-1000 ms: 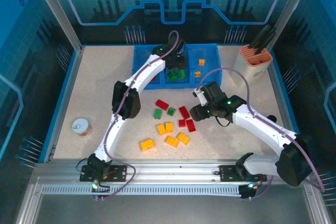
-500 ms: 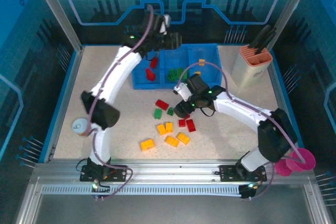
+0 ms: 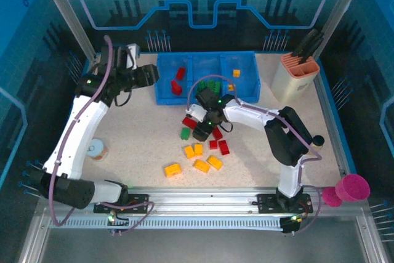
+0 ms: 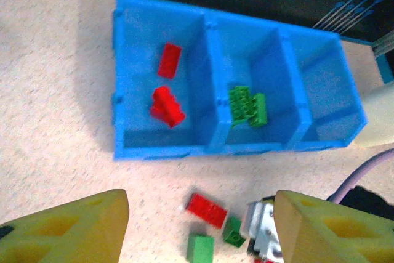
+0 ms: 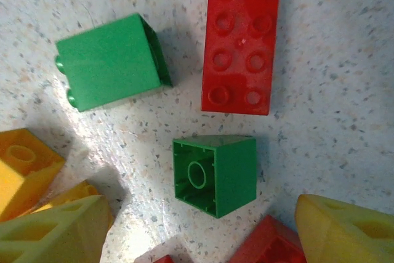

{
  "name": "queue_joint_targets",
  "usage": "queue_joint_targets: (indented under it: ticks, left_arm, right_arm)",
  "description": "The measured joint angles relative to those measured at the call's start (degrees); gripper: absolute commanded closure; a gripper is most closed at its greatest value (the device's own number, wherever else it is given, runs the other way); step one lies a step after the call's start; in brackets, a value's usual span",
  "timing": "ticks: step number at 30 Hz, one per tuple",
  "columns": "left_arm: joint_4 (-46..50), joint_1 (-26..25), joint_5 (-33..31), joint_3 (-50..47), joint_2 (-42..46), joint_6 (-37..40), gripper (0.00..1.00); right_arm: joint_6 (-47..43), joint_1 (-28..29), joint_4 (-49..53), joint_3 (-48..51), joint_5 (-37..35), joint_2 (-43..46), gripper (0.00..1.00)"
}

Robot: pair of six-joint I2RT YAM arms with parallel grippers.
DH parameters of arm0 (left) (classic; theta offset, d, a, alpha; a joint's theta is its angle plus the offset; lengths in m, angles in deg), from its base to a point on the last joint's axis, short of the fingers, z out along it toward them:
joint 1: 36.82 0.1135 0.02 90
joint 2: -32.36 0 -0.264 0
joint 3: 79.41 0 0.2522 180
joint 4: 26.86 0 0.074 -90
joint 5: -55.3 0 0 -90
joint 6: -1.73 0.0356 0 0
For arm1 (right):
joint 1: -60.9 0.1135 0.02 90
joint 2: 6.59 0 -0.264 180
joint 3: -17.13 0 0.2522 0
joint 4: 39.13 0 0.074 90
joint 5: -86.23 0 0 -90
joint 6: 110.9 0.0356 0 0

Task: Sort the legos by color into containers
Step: Pick up the lego from the center of the table.

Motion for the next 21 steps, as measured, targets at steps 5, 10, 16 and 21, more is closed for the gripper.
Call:
queue_joint_targets:
  ticks: [5, 10, 16, 21]
  left_arm:
    - [1.7, 3.3, 0.2, -4.2, 5.6, 0.0, 0.34]
    - [1.8, 5.0, 1.4, -7.6, 8.2, -0.1, 0.34]
    - [1.5, 6.6, 2.4, -11.1, 8.1, -0.2, 0.34]
    - [0.1, 6.9, 2.8, -12.3, 8.1, -1.3, 0.34]
  right_arm:
    - [-0.6, 0.1, 1.1, -1.1, -1.6, -3.5, 0.22]
    - [-0.2, 0.1, 0.9, -1.5, -2.6, -5.0, 0.25]
    - [0.9, 0.3, 0.6, -2.7, -3.6, -6.7, 0.3]
    - [1.6, 0.4, 0.7, -4.0, -4.5, -7.6, 0.41]
